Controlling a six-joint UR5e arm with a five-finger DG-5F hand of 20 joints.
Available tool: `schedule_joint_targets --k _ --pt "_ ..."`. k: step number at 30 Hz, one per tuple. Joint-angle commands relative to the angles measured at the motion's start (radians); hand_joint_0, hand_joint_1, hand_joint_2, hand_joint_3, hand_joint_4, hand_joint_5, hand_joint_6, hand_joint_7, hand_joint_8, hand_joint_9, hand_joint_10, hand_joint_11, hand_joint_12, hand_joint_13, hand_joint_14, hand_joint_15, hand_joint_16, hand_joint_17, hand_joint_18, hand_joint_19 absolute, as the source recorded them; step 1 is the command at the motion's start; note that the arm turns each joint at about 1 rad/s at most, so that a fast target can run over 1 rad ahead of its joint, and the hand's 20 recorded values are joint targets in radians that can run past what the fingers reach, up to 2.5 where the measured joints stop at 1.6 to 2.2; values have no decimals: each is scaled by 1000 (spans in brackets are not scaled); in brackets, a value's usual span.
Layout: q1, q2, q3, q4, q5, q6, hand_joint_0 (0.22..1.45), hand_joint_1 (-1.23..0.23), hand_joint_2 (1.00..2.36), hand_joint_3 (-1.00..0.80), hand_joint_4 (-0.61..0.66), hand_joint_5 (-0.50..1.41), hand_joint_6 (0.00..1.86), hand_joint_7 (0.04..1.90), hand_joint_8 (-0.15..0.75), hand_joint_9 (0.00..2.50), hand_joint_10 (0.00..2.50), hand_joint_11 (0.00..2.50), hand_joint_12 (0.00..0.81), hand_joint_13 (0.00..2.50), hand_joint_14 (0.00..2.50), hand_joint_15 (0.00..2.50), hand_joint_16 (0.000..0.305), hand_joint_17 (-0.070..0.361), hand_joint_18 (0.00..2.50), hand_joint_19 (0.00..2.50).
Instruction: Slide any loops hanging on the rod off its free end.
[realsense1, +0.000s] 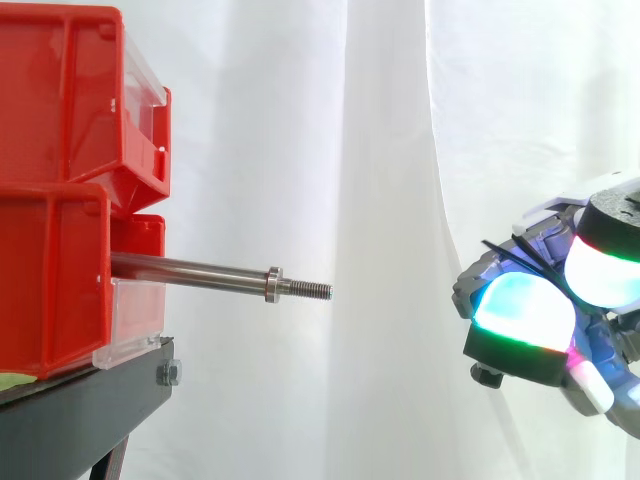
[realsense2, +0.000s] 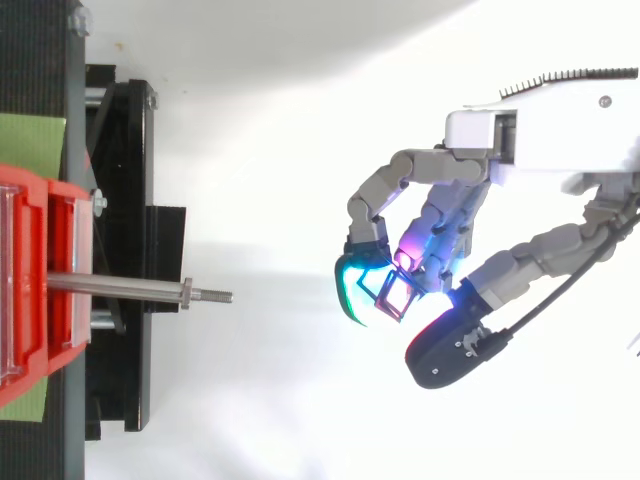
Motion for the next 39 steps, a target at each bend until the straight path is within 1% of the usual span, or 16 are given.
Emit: schedule_joint_targets --k 1,4,12,19,22,23,28,30,33,39 --pt "0 3 1 -9 1 1 671 -869 1000 -500 80 -191 885 937 281 983 16 453 242 1198 14 363 40 90 1133 501" --pt "0 3 1 -18 -1 1 651 -884 1000 -500 92 -191 884 948 279 979 14 456 241 1200 14 366 40 90 1133 499" --pt "0 4 1 -18 -1 2 599 -923 1000 -500 107 -195 872 941 280 986 14 458 253 1226 15 386 41 91 1138 508" --pt "0 7 -1 -18 4 1 574 -910 1000 -500 129 -196 866 922 281 980 14 459 253 1214 14 382 42 94 1143 499" --pt "0 7 1 -21 7 1 569 -871 1000 -500 127 -195 864 905 279 978 16 464 251 1210 14 373 41 93 1140 509" --pt "0 7 1 -23 7 2 567 -822 1000 -500 131 -194 862 903 281 982 14 459 249 1210 14 375 42 94 1140 506" --pt "0 7 -1 -24 7 1 564 -719 1000 -500 135 -188 851 914 285 995 14 457 246 1203 14 371 42 95 1137 510" --pt "0 7 1 -24 7 1 571 -656 1000 -500 136 -188 849 923 283 998 14 452 245 1199 15 368 42 93 1135 521" --pt "0 7 1 -24 7 1 597 -616 1000 -500 127 -184 844 939 281 1004 16 453 242 1196 14 372 41 92 1124 527" --pt "0 7 1 -29 7 2 614 -612 1000 -500 98 -183 857 967 282 1006 14 444 243 1192 14 367 41 93 1121 528"
